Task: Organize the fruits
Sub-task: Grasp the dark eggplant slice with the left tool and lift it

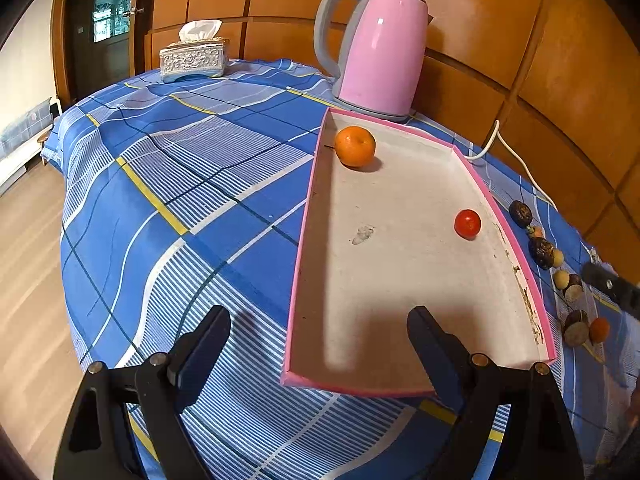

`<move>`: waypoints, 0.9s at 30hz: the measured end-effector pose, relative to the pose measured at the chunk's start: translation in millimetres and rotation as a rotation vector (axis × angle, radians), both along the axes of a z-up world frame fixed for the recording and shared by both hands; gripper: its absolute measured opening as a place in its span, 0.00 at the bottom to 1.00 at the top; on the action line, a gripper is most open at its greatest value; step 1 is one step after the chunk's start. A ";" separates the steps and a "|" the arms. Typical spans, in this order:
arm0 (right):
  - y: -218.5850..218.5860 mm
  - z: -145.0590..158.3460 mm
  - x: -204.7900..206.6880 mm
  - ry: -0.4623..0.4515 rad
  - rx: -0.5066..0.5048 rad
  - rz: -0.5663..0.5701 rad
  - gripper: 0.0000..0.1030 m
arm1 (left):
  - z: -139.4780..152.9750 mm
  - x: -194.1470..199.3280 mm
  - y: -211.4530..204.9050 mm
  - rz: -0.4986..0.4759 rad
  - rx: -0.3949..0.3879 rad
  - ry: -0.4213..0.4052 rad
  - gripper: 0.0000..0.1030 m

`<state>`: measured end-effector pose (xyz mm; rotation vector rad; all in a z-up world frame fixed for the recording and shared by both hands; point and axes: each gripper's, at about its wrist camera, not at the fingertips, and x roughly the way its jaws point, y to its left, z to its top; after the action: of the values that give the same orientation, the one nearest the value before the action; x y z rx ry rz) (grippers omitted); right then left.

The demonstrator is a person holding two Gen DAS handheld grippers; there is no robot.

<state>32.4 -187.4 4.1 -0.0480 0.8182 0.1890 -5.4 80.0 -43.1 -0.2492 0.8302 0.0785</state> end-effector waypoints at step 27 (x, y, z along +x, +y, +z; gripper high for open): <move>-230.4 -51.3 -95.5 0.014 -0.021 -0.943 0.37 | 48.7 5.2 -64.2 -0.328 0.014 -0.101 0.89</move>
<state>-63.0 -417.9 -47.2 0.3180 0.7819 -0.7085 -0.2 15.8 5.7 -0.1000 0.7600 -0.2340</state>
